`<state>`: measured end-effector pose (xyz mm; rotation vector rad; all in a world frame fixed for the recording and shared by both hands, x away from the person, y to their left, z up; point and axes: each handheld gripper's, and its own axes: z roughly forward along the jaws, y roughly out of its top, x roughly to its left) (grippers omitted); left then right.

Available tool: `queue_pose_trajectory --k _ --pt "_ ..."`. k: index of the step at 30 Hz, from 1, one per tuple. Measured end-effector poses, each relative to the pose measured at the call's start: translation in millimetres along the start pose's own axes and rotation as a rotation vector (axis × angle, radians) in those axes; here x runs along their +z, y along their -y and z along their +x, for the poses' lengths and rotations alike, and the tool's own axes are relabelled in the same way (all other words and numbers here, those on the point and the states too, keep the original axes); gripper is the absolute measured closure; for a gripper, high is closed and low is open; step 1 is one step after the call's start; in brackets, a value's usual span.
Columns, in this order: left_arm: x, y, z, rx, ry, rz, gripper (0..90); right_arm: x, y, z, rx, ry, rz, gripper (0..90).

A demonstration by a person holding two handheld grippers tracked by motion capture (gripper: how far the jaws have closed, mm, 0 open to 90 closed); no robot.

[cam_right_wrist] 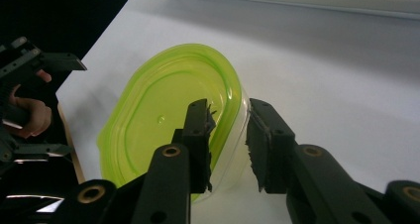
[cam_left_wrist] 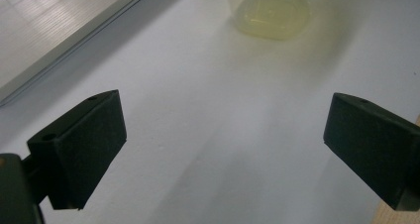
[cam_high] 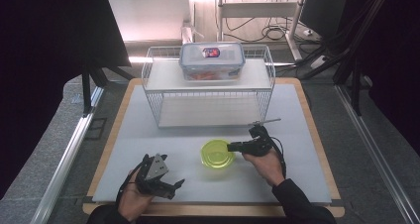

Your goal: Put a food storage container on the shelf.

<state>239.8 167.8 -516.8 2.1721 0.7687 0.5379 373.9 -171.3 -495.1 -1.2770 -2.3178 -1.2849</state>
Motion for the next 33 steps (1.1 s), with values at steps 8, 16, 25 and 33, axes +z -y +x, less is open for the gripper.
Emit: queue_pose_trajectory --k 8,16,25,33 --pt "0.0 0.2 0.0 0.002 -0.005 0.001 2.8 1.8 -5.1 6.9 0.010 -0.069 0.016 81.7" --pt "-0.7 0.2 0.3 -0.006 -0.007 -0.013 2.8 1.2 -8.8 9.9 0.024 -0.112 0.009 82.6" --pt "-3.3 0.1 2.4 -0.025 -0.009 -0.033 2.5 -9.8 -15.9 10.1 0.038 -0.144 -0.035 83.1" --pt "-4.0 0.0 2.9 -0.017 -0.014 -0.028 2.4 -24.8 -29.0 16.9 0.032 -0.159 -0.081 84.1"
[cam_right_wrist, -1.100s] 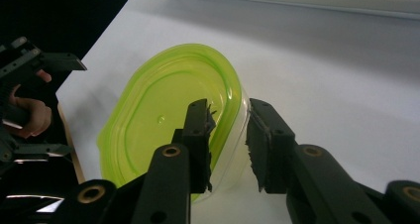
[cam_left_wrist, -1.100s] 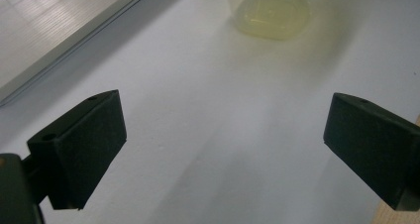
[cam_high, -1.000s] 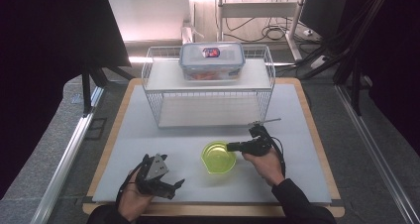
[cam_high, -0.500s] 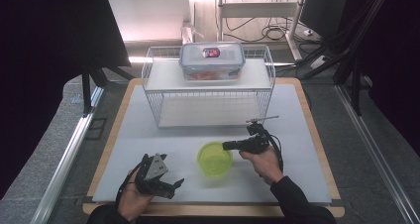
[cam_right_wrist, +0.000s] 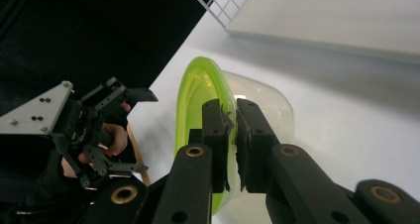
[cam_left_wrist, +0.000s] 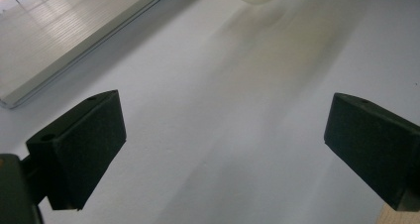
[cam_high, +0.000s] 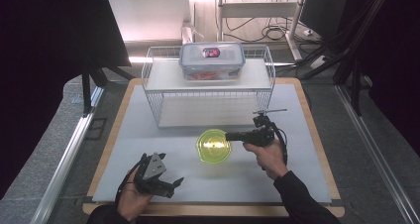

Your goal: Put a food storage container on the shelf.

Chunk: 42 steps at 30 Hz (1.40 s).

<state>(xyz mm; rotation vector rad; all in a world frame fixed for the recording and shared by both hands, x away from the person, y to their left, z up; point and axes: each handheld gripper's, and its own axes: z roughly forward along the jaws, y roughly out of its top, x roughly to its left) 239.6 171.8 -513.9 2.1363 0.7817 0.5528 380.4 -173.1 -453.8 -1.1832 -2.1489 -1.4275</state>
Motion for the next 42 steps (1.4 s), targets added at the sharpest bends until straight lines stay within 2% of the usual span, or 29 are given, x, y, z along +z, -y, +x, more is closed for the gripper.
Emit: queue_pose_trajectory --k 12,20,33,37,40,42 --pt "0.9 0.2 -0.3 -0.007 0.002 -0.001 2.3 -13.7 -18.8 11.9 -0.024 -0.026 -0.055 84.1" --pt "1.5 0.3 -0.4 -0.007 0.004 0.001 2.3 -26.1 -35.6 23.4 -0.042 -0.047 -0.111 84.2" --pt "1.1 0.6 0.5 -0.009 0.003 -0.001 2.2 -45.3 -71.8 41.6 -0.037 -0.073 -0.172 84.2" --pt "0.5 0.5 1.1 -0.013 0.000 -0.009 1.8 -54.7 -88.4 49.3 -0.034 -0.092 -0.203 84.2" --pt "-1.6 0.2 3.1 -0.032 -0.005 -0.027 0.8 -58.8 -94.5 52.0 -0.034 -0.092 -0.212 84.2" --pt "-4.0 0.8 5.8 -0.067 0.000 -0.059 0.6 -65.6 -105.5 57.1 -0.032 -0.104 -0.236 84.2"
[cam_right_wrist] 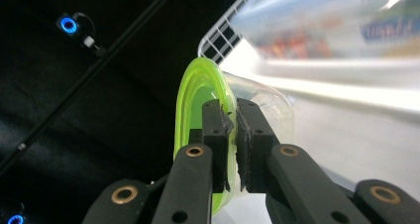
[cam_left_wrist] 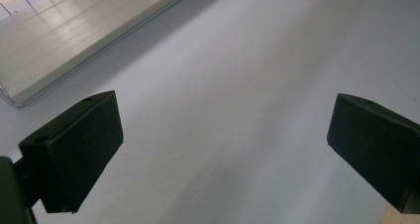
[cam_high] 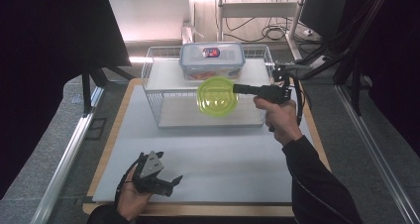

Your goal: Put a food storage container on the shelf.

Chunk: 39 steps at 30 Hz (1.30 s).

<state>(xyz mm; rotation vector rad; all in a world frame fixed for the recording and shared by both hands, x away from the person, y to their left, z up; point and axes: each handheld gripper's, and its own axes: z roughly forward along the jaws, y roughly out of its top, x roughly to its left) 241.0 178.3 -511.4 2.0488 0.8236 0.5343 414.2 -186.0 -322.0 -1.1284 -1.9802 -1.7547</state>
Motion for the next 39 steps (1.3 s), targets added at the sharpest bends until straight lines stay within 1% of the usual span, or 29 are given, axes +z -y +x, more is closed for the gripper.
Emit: queue_pose_trajectory --k 1,3,4,5,6,7,9,10,11,12,13,14,15,16,18,19,22,23,24,25,27,28,31,32,34,36,37,38,39 --pt "0.0 0.0 0.0 0.000 0.000 0.000 0.7 0.0 0.0 0.0 0.000 0.000 0.000 84.2" --pt "-0.7 0.2 1.6 -0.006 0.005 -0.004 0.7 -3.2 -12.5 5.1 -0.003 -0.005 -0.025 84.2" --pt "-0.6 0.3 1.6 -0.007 0.006 -0.004 0.7 -3.2 -12.5 5.1 -0.003 -0.005 -0.025 84.2" --pt "-0.6 0.1 1.1 -0.005 0.007 -0.001 0.7 -4.2 -16.8 6.8 0.000 -0.005 -0.030 84.2" --pt "-0.6 -0.1 0.8 -0.003 0.007 0.001 0.6 -5.3 -26.1 10.3 -0.002 -0.002 -0.044 84.2" --pt "-0.5 -0.1 0.3 -0.005 0.008 0.001 0.6 -5.3 -26.1 10.3 -0.002 -0.002 -0.044 84.2" --pt "-0.4 0.0 0.3 -0.004 0.009 0.001 0.6 -5.8 -37.4 13.9 -0.002 0.002 -0.056 84.2" --pt "-0.4 0.1 0.5 -0.005 0.009 0.000 0.6 -5.7 -41.6 14.8 0.001 0.009 -0.060 84.2" --pt "-0.6 0.1 0.6 -0.006 0.010 0.000 0.6 -5.7 -41.6 14.8 0.001 0.009 -0.060 84.2" --pt "-0.8 0.1 0.8 -0.006 0.010 -0.001 0.7 -4.7 -51.9 15.3 0.010 0.016 -0.074 84.2" --pt "-1.0 0.1 0.8 -0.007 0.010 -0.001 0.7 -4.7 -51.9 15.3 0.010 0.016 -0.074 84.2" --pt "-1.1 0.2 1.1 -0.008 0.014 -0.003 0.6 -3.4 -61.1 15.0 0.012 0.035 -0.084 84.2" --pt "-1.1 0.2 1.1 -0.008 0.014 -0.003 0.6 -3.4 -61.1 15.0 0.012 0.035 -0.084 84.2" --pt "-1.1 0.2 1.2 -0.008 0.016 -0.002 0.6 -1.7 -70.1 14.4 0.019 0.046 -0.098 84.2" --pt "-1.0 0.4 1.3 -0.008 0.018 -0.001 0.6 -0.7 -73.1 13.9 0.017 0.053 -0.102 84.2" --pt "-1.2 0.2 1.3 -0.007 0.018 -0.004 0.6 2.9 -82.1 12.5 0.022 0.071 -0.110 84.2" --pt "-1.5 0.1 1.3 -0.006 0.019 -0.006 0.6 6.3 -88.4 10.7 0.027 0.084 -0.115 84.2" --pt "-1.7 0.1 1.4 -0.005 0.019 -0.007 0.6 10.9 -94.6 8.2 0.038 0.095 -0.118 84.2" --pt "-1.9 0.1 1.4 -0.005 0.019 -0.008 0.6 10.9 -94.6 8.2 0.038 0.095 -0.118 84.2" --pt "-2.1 0.0 1.4 -0.006 0.021 -0.010 0.6 16.7 -100.8 4.6 0.046 0.109 -0.124 84.1" --pt "-2.3 0.0 1.4 -0.006 0.022 -0.011 0.7 18.9 -102.8 3.1 0.047 0.112 -0.130 84.2" --pt "-2.4 0.0 1.4 -0.007 0.022 -0.012 0.7 24.4 -107.3 -0.7 0.056 0.121 -0.134 84.1" --pt "-2.2 0.1 1.5 -0.006 0.026 -0.012 0.7 33.1 -112.7 -5.2 0.076 0.125 -0.131 84.1" --pt "-2.1 0.1 1.5 -0.005 0.027 -0.012 0.7 33.1 -112.7 -5.2 0.076 0.125 -0.131 84.1" --pt "-2.0 0.1 1.3 -0.004 0.029 -0.011 0.7 39.2 -115.7 -8.3 0.075 0.142 -0.128 84.0" --pt "-1.6 0.2 1.2 -0.006 0.032 -0.010 0.7 43.3 -118.4 -10.9 0.087 0.133 -0.136 83.8" --pt "-1.4 0.3 1.3 -0.006 0.032 -0.008 0.7 45.3 -119.9 -12.1 0.082 0.134 -0.126 83.4" --pt "-1.2 0.4 1.3 -0.006 0.034 -0.007 0.7 47.9 -122.3 -10.9 0.061 0.187 -0.132 81.4" --pt "-1.1 0.4 1.3 -0.006 0.034 -0.007 0.7 48.8 -123.1 -10.8 0.049 0.202 -0.133 80.8"
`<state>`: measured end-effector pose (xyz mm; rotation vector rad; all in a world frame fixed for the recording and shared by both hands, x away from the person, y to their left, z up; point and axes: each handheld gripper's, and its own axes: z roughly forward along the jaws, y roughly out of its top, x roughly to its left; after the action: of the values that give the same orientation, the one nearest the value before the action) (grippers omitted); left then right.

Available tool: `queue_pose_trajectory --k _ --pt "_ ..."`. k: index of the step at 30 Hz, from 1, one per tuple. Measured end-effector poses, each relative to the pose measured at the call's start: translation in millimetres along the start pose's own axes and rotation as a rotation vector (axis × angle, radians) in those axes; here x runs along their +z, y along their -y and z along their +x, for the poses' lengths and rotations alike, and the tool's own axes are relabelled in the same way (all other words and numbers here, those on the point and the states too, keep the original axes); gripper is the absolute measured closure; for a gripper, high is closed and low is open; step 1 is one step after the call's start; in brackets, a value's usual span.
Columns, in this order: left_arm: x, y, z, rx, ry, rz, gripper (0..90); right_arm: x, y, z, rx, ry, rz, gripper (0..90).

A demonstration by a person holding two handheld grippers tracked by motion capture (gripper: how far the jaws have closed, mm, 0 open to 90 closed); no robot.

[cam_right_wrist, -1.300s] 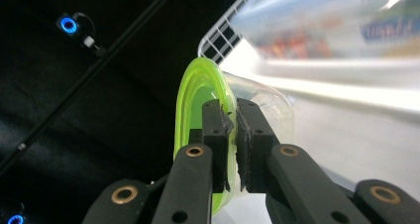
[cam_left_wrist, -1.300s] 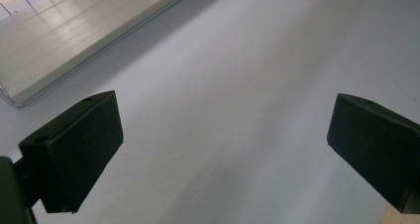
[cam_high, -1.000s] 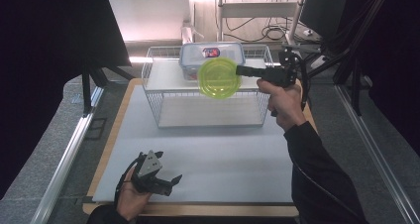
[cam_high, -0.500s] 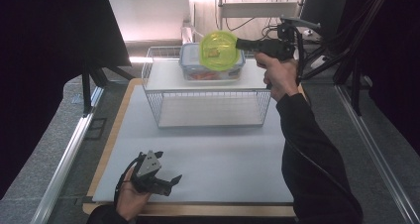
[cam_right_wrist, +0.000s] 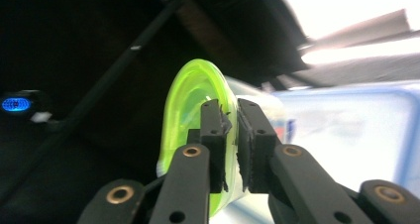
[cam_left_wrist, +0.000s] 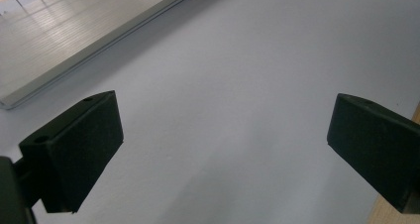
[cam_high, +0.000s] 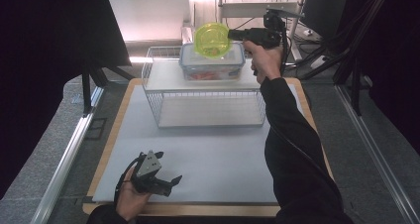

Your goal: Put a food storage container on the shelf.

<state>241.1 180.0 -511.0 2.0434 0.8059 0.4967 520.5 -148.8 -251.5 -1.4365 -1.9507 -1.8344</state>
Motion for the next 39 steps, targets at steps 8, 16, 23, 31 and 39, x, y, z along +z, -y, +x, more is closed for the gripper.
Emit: queue_pose_trajectory --k 8,16,23,31,39 --pt "1.8 0.6 -0.1 0.000 0.007 0.010 0.7 8.3 -1.5 -5.6 -0.002 0.054 -0.030 75.5" --pt "3.4 0.8 -0.6 0.002 0.009 0.022 0.6 14.1 -3.4 -11.2 0.005 0.066 -0.040 74.1" --pt "3.5 1.1 -0.5 0.002 0.008 0.025 0.5 20.4 -3.0 -11.7 -0.005 0.076 -0.044 72.8" --pt "3.4 1.0 -0.9 0.004 0.010 0.025 0.5 17.1 -5.2 -10.0 -0.049 0.088 -0.068 63.2" --pt "3.4 0.5 -1.8 0.008 0.007 0.024 0.5 -2.3 -4.8 -1.7 -0.161 0.115 -0.067 57.5"
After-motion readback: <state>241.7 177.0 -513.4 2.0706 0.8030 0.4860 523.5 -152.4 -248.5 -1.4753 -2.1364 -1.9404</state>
